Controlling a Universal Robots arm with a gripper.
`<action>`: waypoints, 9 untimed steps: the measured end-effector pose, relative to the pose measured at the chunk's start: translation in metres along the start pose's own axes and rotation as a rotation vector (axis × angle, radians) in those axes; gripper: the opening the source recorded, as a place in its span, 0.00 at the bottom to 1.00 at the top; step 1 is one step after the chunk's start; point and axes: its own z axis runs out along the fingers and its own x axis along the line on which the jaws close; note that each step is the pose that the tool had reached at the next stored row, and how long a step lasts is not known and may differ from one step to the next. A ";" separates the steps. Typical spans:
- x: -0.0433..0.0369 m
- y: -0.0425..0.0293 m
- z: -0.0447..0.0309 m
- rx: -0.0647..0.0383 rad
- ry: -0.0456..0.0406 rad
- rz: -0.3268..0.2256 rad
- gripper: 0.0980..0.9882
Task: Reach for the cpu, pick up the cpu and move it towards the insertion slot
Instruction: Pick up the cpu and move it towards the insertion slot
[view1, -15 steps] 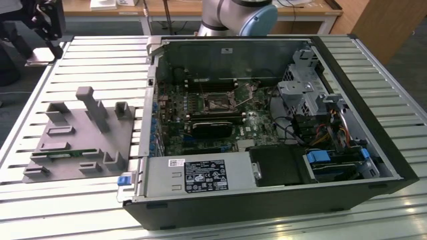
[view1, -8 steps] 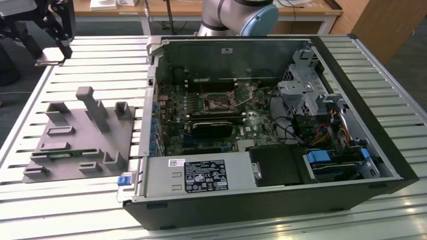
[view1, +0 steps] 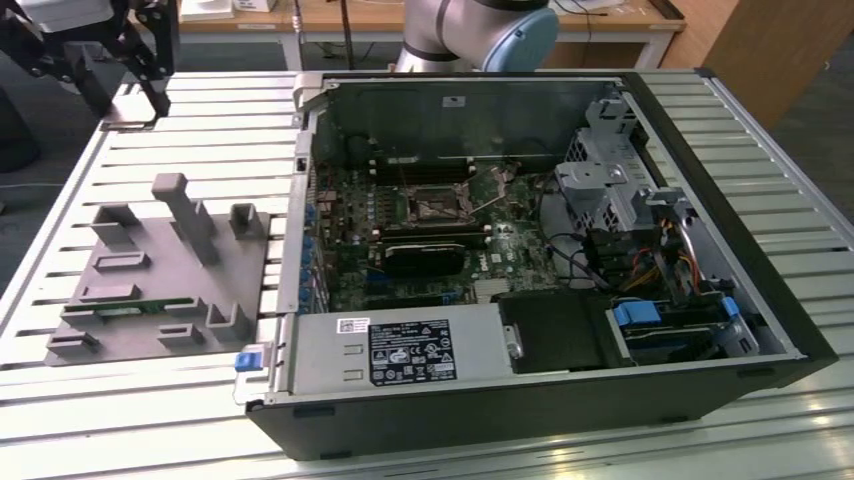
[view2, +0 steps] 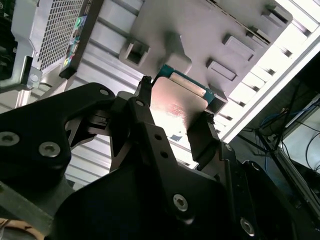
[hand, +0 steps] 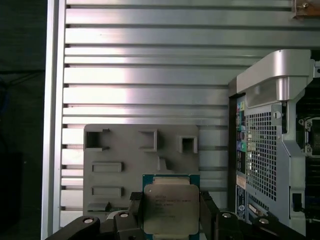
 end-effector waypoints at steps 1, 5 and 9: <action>-0.0028 0.0000 0.0002 0.000 -0.0001 0.000 0.50; -0.0126 0.0001 0.0011 0.000 -0.0001 0.001 0.50; -0.0207 0.0001 0.0018 0.001 -0.0008 0.003 0.50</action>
